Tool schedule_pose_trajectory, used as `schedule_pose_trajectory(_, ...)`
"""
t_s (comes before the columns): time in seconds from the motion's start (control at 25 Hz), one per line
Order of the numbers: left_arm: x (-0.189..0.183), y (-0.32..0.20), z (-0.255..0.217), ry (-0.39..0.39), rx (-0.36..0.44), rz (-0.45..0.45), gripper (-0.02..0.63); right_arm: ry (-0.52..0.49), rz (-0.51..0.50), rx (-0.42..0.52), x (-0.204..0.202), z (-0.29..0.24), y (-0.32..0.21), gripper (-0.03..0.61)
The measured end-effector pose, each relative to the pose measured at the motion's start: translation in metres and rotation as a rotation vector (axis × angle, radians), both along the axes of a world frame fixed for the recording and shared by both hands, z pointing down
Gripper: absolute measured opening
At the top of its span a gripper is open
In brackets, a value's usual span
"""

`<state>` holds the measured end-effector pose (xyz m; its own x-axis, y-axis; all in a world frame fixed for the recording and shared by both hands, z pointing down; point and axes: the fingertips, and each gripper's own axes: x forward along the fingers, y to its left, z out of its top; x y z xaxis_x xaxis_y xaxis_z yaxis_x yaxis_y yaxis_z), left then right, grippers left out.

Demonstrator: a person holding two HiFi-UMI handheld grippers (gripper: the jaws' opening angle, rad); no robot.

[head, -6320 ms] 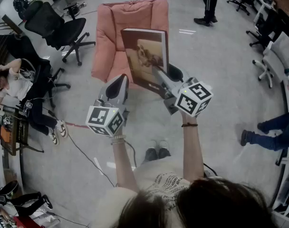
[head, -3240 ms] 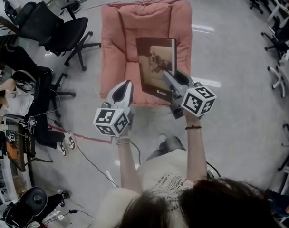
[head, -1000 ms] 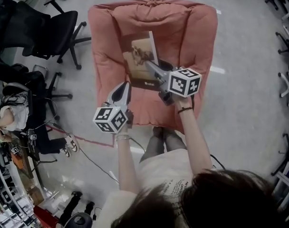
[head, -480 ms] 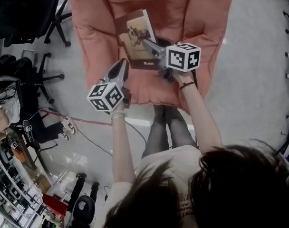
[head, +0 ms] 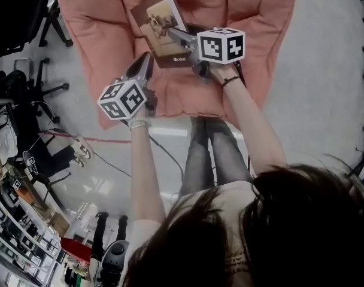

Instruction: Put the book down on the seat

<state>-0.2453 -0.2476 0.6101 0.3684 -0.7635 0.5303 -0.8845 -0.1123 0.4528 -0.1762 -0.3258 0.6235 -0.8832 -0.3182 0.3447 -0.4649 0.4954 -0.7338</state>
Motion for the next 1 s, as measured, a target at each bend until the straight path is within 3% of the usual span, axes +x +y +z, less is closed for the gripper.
schedule_pose_trajectory(0.36, -0.004, 0.0, 0.031, 0.012, -0.047, 0.017, -0.009, 0.035, -0.017, -0.023, -0.009, 0.033, -0.002, 0.15)
schedule_pose_trajectory(0.68, 0.0, 0.005, 0.054, 0.023, -0.083, 0.038, -0.009, 0.012, -0.022, 0.003, -0.014, 0.05, -0.002, 0.15)
schedule_pose_trajectory(1.0, -0.001, 0.008, 0.058, 0.027, -0.114, 0.047, -0.009, 0.077, -0.075, 0.05, -0.019, 0.056, 0.002, 0.15)
